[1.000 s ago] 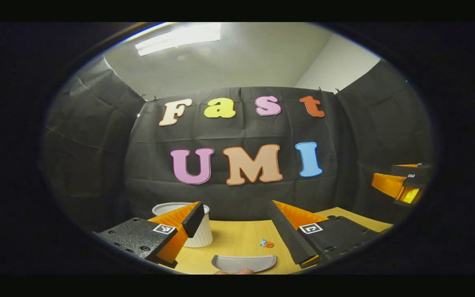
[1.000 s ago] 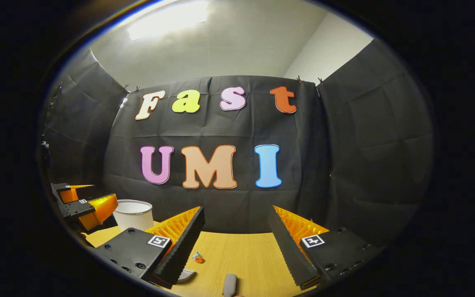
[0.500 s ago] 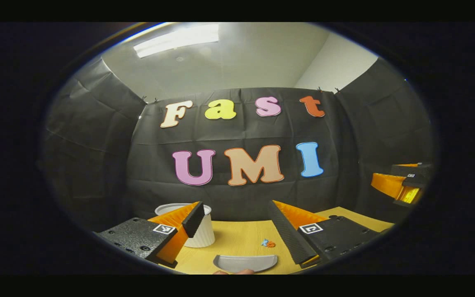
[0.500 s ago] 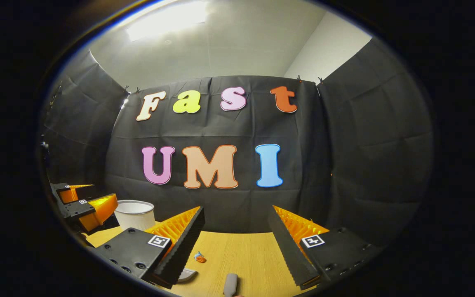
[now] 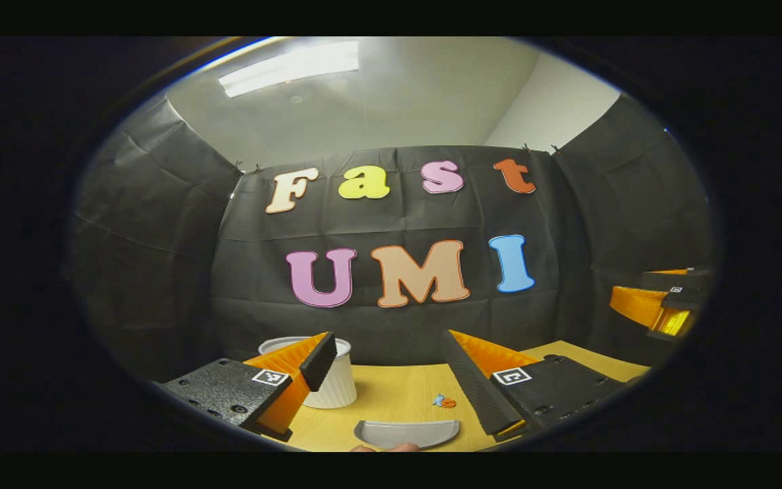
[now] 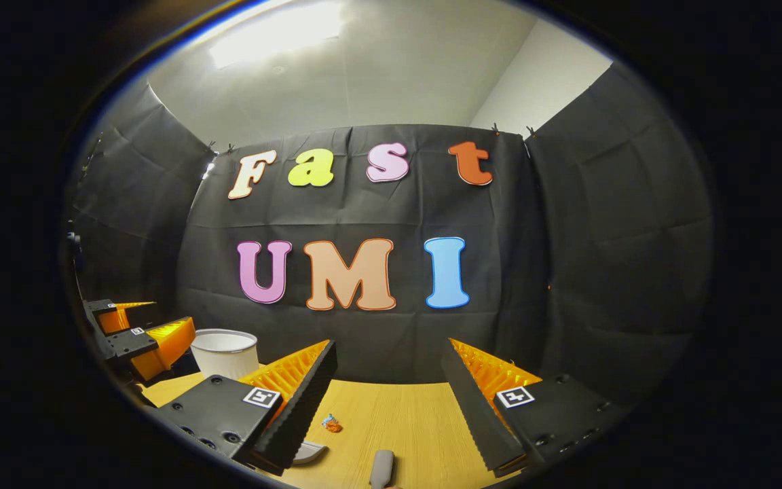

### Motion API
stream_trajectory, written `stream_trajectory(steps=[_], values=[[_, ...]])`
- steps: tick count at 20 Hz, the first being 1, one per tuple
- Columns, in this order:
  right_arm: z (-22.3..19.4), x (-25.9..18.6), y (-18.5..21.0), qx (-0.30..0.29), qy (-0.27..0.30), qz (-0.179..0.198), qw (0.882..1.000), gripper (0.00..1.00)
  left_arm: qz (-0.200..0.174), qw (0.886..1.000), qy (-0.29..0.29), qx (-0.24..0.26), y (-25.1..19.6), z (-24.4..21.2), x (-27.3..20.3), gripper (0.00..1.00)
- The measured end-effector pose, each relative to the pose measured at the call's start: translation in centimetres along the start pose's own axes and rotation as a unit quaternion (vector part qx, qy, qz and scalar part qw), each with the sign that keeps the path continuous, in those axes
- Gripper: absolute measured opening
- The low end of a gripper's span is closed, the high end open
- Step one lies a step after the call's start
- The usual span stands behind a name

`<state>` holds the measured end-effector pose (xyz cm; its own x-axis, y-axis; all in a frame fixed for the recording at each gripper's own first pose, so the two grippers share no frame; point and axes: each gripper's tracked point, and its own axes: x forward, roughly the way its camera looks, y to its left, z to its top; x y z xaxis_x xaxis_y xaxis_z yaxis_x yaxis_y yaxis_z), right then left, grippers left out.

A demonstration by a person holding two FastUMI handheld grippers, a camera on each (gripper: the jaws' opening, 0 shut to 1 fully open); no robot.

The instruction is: Pick up the small broom and dustpan from the desktop, sweep the trash into the dustpan with the broom, and then empty the trash into the garbage bin.

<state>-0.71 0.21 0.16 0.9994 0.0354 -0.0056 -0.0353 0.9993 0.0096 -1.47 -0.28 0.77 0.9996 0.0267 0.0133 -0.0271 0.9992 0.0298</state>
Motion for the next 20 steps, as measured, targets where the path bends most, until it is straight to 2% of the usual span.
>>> stream_trajectory(steps=[10,20], values=[[-1.5,1.0,-0.8,0.001,0.015,0.007,1.0,0.99,0.001,1.0,0.007,0.008,-1.0,-0.3,0.5,0.93],[-2.1,1.7,-2.2,0.0,0.037,0.047,0.998,0.99,0.016,1.0,0.014,0.01,-2.6,-0.4,0.7,0.93]])
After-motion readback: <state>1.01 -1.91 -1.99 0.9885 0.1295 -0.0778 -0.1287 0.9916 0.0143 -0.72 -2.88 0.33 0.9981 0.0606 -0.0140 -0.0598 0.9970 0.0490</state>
